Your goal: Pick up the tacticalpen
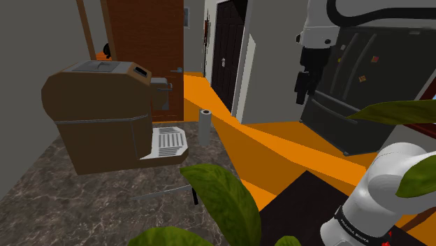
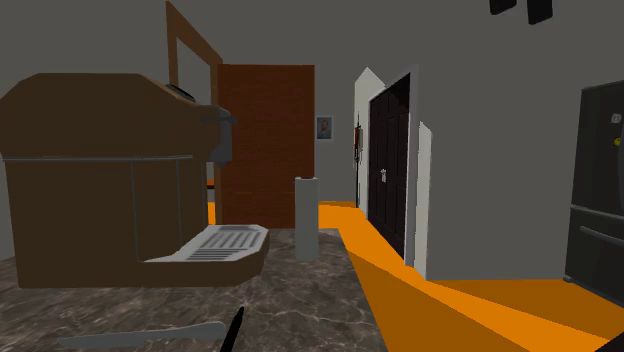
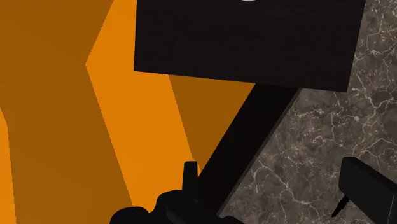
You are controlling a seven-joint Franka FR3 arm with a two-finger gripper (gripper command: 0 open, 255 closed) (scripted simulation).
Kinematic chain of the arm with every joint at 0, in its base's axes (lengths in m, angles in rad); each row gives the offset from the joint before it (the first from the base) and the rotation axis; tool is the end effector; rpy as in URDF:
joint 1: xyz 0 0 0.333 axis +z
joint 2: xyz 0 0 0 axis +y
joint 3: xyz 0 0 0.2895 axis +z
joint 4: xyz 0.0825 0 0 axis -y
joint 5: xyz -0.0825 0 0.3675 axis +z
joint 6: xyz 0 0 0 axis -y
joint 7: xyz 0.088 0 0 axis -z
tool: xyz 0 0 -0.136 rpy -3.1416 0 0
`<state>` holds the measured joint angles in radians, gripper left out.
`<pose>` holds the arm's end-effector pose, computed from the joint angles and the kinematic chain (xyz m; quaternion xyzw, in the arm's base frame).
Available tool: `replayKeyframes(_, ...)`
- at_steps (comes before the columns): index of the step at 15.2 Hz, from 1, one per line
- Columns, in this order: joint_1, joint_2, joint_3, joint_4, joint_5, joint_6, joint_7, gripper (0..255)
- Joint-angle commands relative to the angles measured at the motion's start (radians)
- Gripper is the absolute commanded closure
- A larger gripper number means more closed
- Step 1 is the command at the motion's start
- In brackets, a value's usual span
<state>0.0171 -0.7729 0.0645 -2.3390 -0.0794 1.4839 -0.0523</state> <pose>0.3003 0.0170 0.5398 0.9957 0.0549 -0.0412 0.0623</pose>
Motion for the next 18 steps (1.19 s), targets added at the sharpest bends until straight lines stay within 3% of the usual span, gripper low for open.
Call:
replayKeyframes(1,0.000,0.000,0.000,0.000,0.000,0.000,0.000,0)
replayKeyframes(10,0.019,0.061,0.139,-0.189,0.116,0.290,0.240,0)
replayKeyframes(18,0.019,0.251,0.282,-0.249,0.177,0.585,0.456,0)
